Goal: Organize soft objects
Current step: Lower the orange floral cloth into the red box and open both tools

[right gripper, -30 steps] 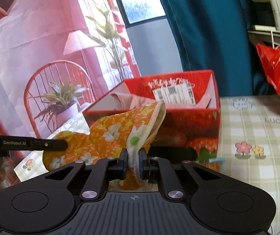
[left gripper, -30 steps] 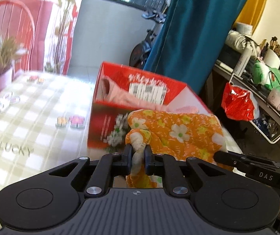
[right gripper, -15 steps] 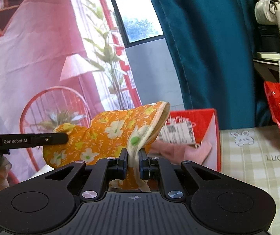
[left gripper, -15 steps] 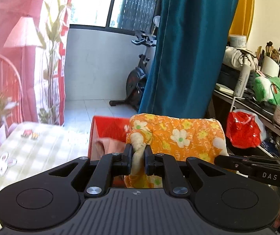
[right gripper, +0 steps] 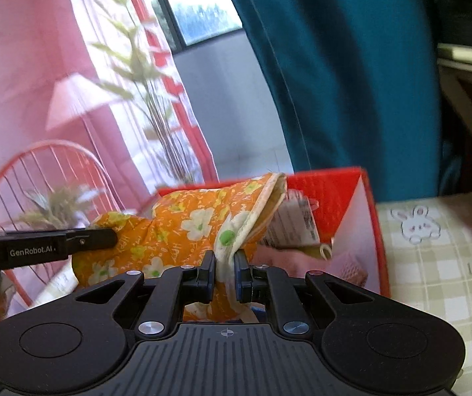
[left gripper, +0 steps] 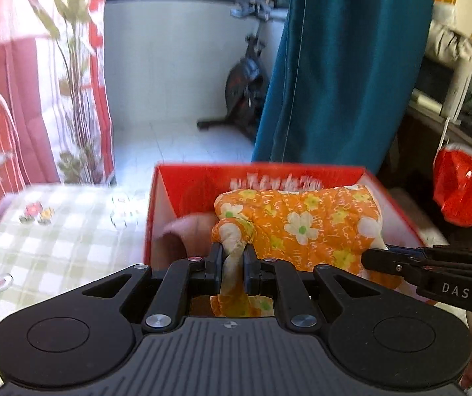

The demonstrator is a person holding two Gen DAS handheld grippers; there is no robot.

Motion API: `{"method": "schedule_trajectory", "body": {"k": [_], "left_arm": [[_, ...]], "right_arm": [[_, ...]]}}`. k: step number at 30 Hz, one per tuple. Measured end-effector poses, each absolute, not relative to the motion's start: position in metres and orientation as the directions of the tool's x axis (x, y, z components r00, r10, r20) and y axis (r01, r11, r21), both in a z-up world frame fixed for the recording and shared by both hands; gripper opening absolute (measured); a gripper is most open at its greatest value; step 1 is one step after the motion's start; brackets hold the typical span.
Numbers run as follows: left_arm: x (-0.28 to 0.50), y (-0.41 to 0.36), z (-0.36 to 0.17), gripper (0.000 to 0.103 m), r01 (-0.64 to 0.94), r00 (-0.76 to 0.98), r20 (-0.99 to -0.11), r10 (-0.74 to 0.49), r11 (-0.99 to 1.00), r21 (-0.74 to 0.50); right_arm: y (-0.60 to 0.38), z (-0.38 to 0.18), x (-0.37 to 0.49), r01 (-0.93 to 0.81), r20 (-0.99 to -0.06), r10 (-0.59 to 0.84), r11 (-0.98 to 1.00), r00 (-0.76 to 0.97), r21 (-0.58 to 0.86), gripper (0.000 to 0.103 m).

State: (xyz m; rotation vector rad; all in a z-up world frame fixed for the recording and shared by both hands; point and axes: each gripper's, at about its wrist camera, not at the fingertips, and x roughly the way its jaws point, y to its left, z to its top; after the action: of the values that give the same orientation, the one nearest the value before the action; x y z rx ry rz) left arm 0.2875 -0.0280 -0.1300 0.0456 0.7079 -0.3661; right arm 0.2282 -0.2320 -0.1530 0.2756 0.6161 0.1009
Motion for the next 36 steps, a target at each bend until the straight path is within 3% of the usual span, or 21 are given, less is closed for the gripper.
{"method": "schedule_trajectory", "body": {"k": [7,12,20,24,36], "left_arm": [[0.291,-0.028,-0.147,0.018,0.355,0.642,-0.702,-0.309,0.931,-0.086],[0.285,-0.023,-0.143,0.056,0.367,0.655,-0.681,-0.326,0.926,-0.090],[0.259,-0.021,-0.124,0.091,0.385,0.680,-0.634,-0.369,0.915,-0.119],[0.245,-0.016,-0.120,0.093,0.372,0.688,-0.623,-0.372,0.918,-0.138],[0.207,-0.005,-0.117,0.095,0.324,0.739,-0.577,-0.347,0.934,-0.147]], "right_arm": [[-0.231,-0.182,0.235,0.023,-0.635,0.155,0.964,0.757,0.264,0.016],[-0.221,-0.178,0.230,0.013,-0.637,0.078,0.990,0.767,0.137,0.034],[-0.214,-0.161,0.213,0.003,-0.607,0.025,0.999,0.794,0.045,0.076],[-0.215,-0.152,0.199,0.004,-0.585,0.027,0.999,0.810,0.052,0.102],[-0.219,-0.135,0.160,0.066,-0.501,-0.024,0.996,0.865,0.067,0.103]]}}
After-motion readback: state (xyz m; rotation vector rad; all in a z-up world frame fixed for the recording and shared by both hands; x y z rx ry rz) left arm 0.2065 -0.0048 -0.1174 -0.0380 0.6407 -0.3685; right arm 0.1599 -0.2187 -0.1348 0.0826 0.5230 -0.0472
